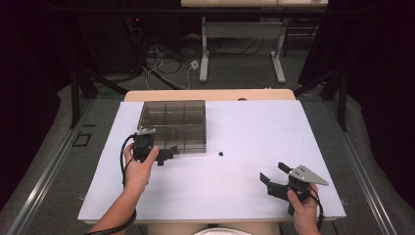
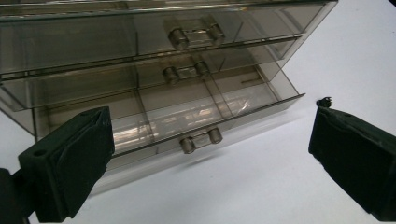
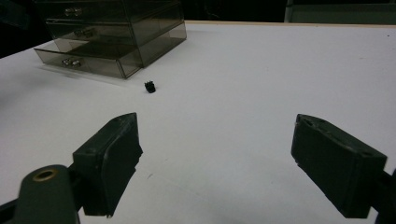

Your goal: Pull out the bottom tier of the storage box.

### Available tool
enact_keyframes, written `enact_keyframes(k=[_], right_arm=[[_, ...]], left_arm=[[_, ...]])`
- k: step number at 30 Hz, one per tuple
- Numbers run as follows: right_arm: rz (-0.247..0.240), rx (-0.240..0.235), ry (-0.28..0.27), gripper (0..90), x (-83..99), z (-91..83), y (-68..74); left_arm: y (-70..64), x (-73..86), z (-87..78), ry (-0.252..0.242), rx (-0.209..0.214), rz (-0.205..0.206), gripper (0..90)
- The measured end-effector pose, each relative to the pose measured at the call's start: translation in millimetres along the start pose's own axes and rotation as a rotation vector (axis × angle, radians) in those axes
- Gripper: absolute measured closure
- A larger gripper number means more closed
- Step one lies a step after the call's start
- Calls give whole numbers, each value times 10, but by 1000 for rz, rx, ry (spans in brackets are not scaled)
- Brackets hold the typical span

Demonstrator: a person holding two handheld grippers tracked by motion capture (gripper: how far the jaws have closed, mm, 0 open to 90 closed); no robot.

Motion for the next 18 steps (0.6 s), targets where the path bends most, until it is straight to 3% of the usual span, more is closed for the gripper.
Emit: enact_keyframes(k=[9, 18], right_arm=[[6, -2, -5, 151, 0, 5, 6], [-6, -3, -3, 151, 0, 8, 1]], left_arm=[[178, -21, 2, 18, 3, -68, 5], [288, -13, 4, 51, -9, -69, 5]])
Point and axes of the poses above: each handheld gripper's, and its own axes: z roughly forward along the jaws, x roughly out of its underside, y roughly to its left, the point moved 4 cm from there along z, roughly forward along the jaws, and after that the axes turned 6 degrees about y, right-handed, at the moved point
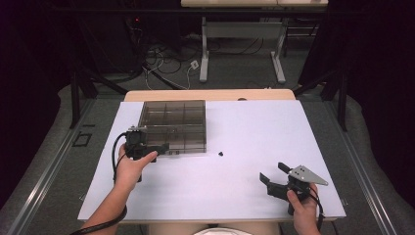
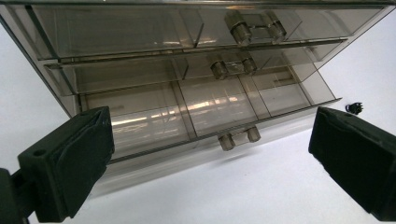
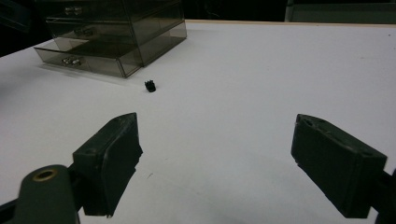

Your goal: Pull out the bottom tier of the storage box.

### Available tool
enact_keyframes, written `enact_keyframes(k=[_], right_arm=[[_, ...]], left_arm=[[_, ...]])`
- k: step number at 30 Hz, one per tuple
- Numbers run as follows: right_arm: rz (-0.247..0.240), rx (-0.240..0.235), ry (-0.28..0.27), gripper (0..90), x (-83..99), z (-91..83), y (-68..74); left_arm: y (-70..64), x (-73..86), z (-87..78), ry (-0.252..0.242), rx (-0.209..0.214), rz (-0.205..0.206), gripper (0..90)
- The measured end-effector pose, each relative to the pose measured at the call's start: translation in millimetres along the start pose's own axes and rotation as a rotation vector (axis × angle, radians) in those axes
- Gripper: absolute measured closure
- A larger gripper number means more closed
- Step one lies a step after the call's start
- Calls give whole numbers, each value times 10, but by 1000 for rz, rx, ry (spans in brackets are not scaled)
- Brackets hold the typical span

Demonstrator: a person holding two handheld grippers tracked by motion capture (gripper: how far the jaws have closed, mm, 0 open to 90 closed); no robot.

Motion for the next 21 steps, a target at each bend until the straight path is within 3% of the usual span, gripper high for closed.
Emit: enact_keyframes(k=[4, 13, 21], right_arm=[[1, 1, -3, 151, -2, 0, 0], [11, 0, -1, 151, 0, -4, 5], [6, 0, 0, 151, 0, -3, 3]], left_arm=[[31, -26, 5, -9, -16, 8, 9], [120, -68, -4, 20, -43, 10, 45], [220, -65, 6, 22, -64, -22, 147]])
Point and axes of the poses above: each handheld gripper's, and its own axes: z roughly forward along the jaws, x roughly out of its underside, y roughly to its left, the point moved 4 cm from there along z, roughly forward along the jaws, and after that the axes turned 6 degrees about y, right-handed, at the moved point
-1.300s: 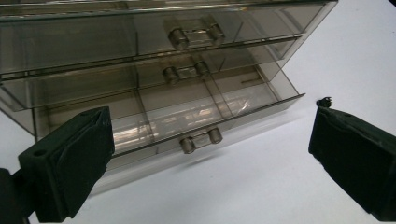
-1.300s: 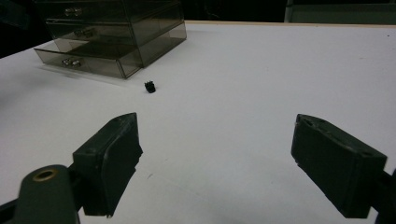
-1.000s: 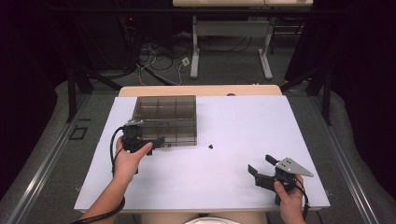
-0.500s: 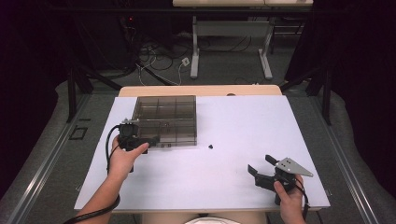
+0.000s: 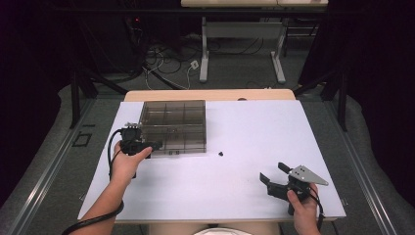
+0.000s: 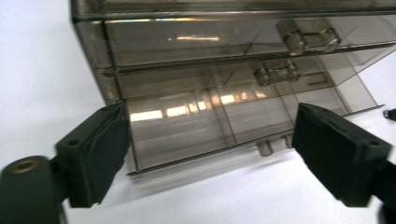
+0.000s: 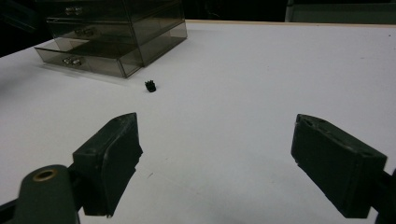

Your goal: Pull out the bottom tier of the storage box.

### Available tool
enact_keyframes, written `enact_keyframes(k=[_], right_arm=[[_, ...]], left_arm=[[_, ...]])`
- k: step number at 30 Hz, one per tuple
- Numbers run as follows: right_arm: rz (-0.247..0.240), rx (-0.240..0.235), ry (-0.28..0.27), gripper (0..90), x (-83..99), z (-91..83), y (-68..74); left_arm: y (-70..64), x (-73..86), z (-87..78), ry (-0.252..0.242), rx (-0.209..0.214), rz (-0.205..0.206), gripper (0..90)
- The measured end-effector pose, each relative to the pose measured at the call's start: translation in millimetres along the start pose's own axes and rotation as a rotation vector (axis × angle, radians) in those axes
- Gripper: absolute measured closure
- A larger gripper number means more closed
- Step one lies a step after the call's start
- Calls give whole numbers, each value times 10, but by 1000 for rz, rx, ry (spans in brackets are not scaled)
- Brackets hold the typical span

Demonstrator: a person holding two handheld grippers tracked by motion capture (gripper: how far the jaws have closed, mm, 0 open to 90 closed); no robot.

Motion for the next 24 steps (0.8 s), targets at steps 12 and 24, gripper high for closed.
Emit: enact_keyframes(k=[12, 24], right_arm=[[0, 0, 1, 151, 0, -1, 1], [-9, 0, -3, 151, -1, 2, -2]], left_arm=[[155, 24, 3, -4, -62, -21, 344], [238, 29, 17, 29, -104, -29, 529]])
Point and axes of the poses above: each handheld gripper's, and its own axes: z roughly forward along the jaws, x roughly out of its underside, y roughly to its left, the point moved 4 cm from there along z, roughly forward along the jaws, and after that the axes turned 6 degrees about y, right-handed, at the moved point
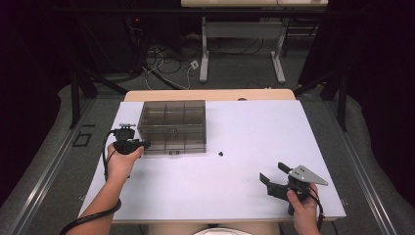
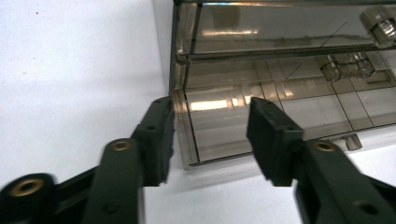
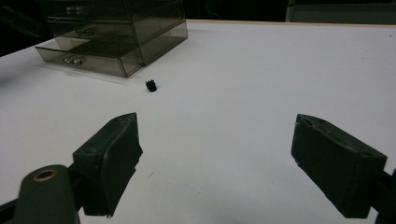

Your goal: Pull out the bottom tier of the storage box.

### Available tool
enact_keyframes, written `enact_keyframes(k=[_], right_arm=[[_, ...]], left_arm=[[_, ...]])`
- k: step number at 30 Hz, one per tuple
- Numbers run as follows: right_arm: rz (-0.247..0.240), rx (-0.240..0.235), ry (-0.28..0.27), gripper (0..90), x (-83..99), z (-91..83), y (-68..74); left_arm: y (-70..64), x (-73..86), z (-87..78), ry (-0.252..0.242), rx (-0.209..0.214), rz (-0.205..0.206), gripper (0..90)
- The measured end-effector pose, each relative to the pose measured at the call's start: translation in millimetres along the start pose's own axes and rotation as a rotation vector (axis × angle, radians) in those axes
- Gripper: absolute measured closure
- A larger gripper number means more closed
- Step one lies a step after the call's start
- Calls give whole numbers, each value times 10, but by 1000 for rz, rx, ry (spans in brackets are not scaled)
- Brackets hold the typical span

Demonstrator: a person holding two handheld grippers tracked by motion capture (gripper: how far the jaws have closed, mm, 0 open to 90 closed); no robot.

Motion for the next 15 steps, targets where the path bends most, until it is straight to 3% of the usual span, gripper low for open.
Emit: enact_keyframes(k=[15], right_arm=[[-2, -2, 1, 151, 2, 3, 2]], left_arm=[[70, -8, 76, 30, -12, -56, 576]])
Point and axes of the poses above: each handheld gripper's, and its own axes: z roughly forward along the jaws, x roughly out of its underside, y roughly to its left, the point moved 4 cm from there along z, roughly forward along the jaws, and after that the axes turned 6 degrees about y, right-handed, at the moved point
